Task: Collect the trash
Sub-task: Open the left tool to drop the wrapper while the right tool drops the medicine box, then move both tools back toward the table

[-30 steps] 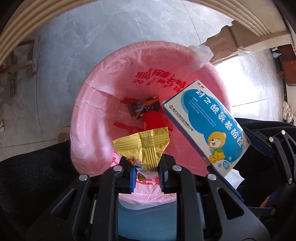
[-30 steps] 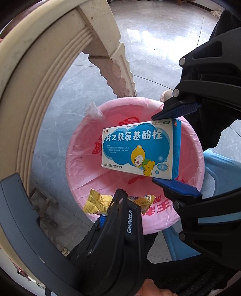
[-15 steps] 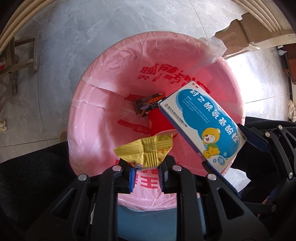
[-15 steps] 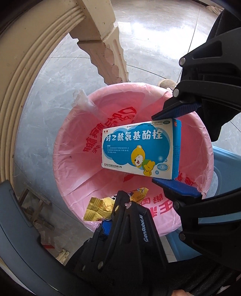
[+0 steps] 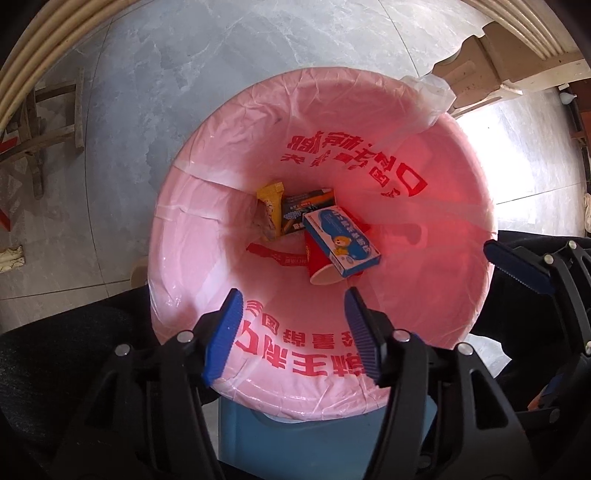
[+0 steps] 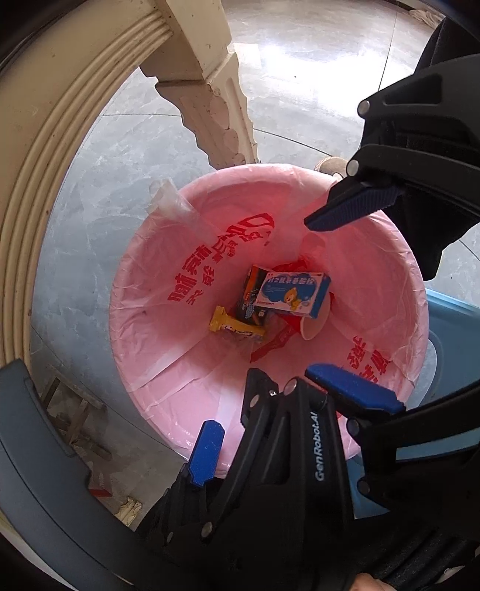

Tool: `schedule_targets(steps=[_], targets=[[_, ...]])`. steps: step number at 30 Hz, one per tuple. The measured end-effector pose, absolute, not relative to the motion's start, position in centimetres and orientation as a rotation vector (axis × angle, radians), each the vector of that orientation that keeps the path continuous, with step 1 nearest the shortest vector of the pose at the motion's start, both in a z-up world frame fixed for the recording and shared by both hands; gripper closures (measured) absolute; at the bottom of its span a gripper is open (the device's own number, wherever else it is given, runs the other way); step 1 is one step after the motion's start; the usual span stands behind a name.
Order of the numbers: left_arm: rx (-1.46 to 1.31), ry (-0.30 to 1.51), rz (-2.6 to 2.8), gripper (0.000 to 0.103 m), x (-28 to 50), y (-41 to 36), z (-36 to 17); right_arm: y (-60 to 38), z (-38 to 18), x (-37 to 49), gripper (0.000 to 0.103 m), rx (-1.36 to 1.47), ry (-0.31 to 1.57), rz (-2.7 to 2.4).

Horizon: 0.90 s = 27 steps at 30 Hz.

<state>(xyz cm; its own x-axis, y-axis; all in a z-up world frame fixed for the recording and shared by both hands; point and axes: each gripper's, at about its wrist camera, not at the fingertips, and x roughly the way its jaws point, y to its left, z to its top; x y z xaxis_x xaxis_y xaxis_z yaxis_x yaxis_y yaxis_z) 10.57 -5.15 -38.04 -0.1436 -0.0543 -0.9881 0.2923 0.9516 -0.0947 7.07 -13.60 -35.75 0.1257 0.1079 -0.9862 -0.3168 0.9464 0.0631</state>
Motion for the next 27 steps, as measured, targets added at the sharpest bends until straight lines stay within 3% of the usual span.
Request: schedule_targets(steps=[27], targets=[[0.198, 1.637, -0.267, 0.035, 10.1, -3.9, -35.5, -13.4, -32.6, 6.1, 0.03, -0.16, 1.366, 0.336]])
